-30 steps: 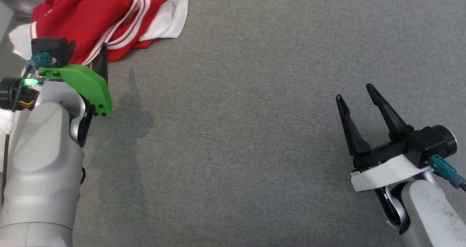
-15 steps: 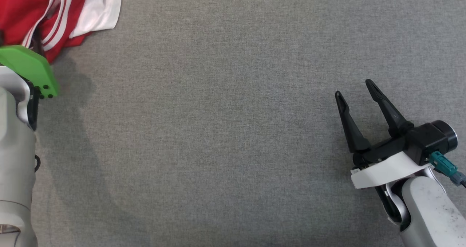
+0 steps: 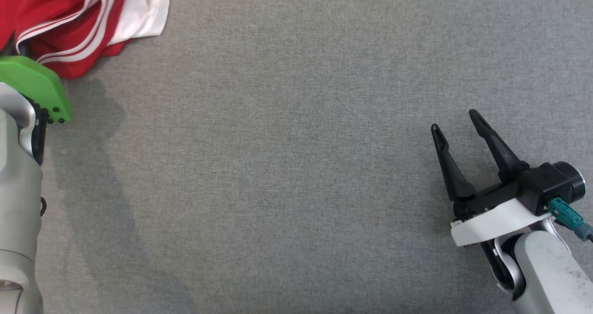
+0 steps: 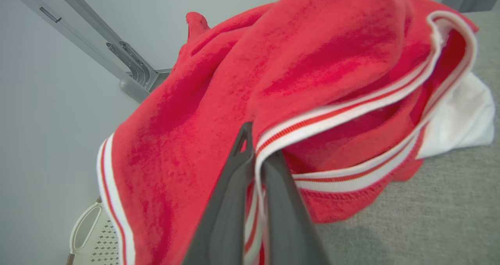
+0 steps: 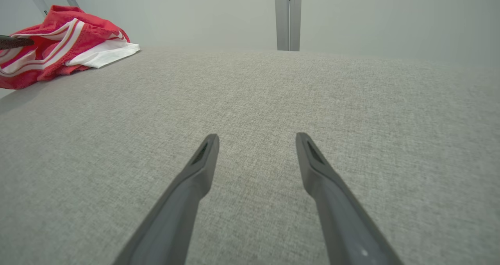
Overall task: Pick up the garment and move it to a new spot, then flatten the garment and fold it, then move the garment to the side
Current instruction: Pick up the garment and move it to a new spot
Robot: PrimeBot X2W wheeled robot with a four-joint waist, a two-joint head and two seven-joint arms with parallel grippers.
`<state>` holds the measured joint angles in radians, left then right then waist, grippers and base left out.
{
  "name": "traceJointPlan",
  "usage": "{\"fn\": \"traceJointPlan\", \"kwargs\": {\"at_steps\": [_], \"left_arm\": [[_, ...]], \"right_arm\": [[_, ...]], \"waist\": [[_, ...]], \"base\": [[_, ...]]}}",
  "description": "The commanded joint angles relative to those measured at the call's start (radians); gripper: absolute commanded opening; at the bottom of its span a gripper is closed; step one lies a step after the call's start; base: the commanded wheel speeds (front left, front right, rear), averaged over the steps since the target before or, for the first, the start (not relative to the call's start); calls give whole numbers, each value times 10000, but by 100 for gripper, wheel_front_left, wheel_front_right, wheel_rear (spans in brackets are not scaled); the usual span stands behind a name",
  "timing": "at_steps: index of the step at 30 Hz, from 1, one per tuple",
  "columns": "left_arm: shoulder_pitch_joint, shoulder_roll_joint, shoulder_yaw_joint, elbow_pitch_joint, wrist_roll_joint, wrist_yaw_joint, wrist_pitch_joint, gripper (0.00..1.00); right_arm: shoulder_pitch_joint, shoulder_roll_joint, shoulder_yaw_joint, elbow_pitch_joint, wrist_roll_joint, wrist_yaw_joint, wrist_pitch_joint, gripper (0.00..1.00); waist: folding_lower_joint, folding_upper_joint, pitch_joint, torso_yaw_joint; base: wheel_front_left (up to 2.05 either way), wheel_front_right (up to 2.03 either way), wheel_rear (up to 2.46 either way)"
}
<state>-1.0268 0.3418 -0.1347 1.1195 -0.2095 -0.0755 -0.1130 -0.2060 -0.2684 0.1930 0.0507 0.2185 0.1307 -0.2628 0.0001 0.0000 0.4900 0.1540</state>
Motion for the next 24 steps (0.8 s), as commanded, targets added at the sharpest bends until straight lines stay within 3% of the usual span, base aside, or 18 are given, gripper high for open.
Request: {"fn": "traceJointPlan", "kwargs": {"at_steps": [1, 7, 13, 24], "left_arm": [[-144, 105, -100, -119, 87, -69, -161, 0], [-159, 92, -500, -1199, 217, -300, -548, 0], [620, 86, -819, -3581, -135, -476, -84, 0], [2815, -50, -1266, -11684, -2124, -439, 3478, 0]], "right_arm": [[169, 51, -48, 44, 51, 1, -33, 100], [670, 517, -189, 203, 98, 1, -33, 100], [1213, 1084, -288, 337, 57, 1, -31, 100], [1981, 1436, -735, 289, -25, 1, -31, 100]], "waist": [[-1, 0, -406, 181], [-1, 0, -1484, 310], [-1, 0, -2655, -41], [-1, 0, -3838, -1279]], "base": [[0, 0, 0], [0, 0, 0], [0, 0, 0], [0, 0, 0]]}}
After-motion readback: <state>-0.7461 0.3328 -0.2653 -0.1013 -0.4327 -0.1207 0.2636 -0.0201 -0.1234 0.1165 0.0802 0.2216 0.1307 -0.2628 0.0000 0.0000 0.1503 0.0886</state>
